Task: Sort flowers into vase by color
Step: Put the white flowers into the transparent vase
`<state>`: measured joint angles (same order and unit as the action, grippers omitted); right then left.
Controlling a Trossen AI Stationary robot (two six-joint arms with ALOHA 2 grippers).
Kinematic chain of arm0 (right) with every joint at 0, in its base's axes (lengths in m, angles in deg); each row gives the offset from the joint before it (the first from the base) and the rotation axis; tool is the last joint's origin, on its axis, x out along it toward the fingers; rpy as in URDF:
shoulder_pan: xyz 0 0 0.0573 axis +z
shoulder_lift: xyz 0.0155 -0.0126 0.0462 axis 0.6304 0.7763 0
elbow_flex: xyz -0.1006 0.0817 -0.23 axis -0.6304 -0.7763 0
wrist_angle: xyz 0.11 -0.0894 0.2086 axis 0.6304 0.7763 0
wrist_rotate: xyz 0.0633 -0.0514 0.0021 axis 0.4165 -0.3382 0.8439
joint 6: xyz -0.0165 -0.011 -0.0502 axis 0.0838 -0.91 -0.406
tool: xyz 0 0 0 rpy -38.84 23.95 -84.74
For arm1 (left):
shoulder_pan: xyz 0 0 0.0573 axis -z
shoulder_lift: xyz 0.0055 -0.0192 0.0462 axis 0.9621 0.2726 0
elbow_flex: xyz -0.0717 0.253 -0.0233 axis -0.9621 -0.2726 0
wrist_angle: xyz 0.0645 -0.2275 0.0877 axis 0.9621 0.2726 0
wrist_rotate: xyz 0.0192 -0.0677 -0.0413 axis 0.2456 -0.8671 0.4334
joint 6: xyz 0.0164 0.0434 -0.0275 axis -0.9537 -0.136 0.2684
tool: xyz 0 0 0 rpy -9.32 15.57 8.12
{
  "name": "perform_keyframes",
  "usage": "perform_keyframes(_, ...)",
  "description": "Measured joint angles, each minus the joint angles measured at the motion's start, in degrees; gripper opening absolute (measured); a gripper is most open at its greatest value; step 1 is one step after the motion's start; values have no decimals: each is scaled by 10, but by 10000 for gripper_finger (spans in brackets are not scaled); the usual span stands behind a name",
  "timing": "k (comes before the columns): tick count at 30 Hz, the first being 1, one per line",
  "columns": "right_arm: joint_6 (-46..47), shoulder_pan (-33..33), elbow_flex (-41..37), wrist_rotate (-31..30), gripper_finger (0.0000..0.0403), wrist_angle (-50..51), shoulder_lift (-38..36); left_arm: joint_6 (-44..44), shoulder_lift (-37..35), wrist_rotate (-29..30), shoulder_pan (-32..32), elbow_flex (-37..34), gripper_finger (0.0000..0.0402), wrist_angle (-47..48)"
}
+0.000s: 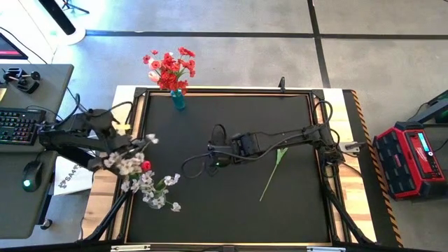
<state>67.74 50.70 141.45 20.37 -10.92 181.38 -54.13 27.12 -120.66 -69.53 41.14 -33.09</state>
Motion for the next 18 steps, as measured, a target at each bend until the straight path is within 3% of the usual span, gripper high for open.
perform_keyframes(5, -3, 0, 0, 32, 208, -7, 0, 19, -3, -22, 0, 0, 186, -38)
perform_keyframes(9, -38, 0, 0, 100, 208, -31, 0, -18, 6, -3, 6, 0, 186, 8)
perform_keyframes(12, -46, 0, 0, 111, 208, -39, 0, -42, 12, 27, 17, 0, 186, 31)
perform_keyframes(18, -45, 0, 0, 112, 208, -39, 0, -27, 12, 31, 34, 0, 186, 10)
